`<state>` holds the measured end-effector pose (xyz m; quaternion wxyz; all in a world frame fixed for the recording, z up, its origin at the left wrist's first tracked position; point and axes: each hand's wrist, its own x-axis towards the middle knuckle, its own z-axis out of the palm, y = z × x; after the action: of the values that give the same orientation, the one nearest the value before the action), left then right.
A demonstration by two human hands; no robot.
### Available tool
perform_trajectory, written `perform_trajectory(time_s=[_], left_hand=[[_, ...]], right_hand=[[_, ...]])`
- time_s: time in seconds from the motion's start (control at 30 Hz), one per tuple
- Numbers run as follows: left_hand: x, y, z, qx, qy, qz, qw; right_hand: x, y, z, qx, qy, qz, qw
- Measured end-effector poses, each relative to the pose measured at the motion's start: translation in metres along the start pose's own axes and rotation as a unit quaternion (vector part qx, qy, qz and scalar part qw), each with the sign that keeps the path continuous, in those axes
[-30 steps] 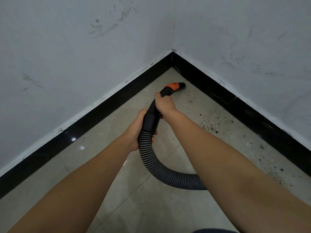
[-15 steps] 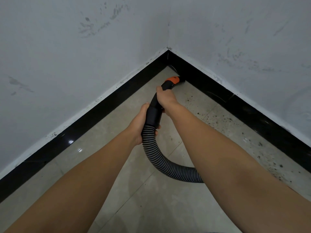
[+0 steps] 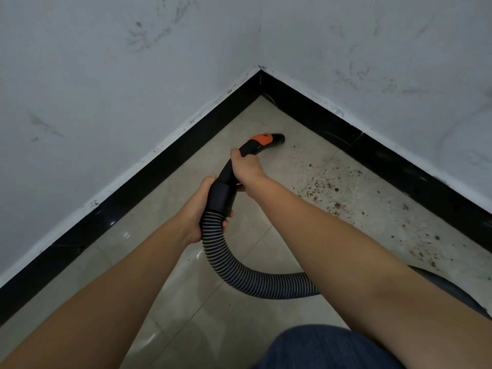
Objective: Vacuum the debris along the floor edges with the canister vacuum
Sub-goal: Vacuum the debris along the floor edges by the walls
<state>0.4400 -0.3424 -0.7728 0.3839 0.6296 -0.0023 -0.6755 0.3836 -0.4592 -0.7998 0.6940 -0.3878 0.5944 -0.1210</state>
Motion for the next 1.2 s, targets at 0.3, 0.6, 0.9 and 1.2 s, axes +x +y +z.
perform_trajectory(time_s=[0.3, 0.6, 0.9, 1.2], left_hand=[[-0.011, -0.011, 0.0, 0.049, -0.003, 0.001, 0.999], [-0.015, -0.014, 0.013, 0.038, 0.003, 0.017, 0.999], [-0.002, -0.01, 0.015, -0.015, 0.073, 0.081, 0.994], [0.017, 0.001, 0.017, -0.002, 0.102, 0.126, 0.987]], right_hand=[[-0.015, 0.017, -0.006, 0.007, 0.033, 0.001, 0.999], [-0.02, 0.015, -0.016, 0.016, 0.04, 0.004, 0.999], [-0.007, -0.004, -0.003, -0.007, -0.029, -0.003, 1.0], [0.007, -0.021, 0.001, -0.015, -0.05, -0.016, 0.999]])
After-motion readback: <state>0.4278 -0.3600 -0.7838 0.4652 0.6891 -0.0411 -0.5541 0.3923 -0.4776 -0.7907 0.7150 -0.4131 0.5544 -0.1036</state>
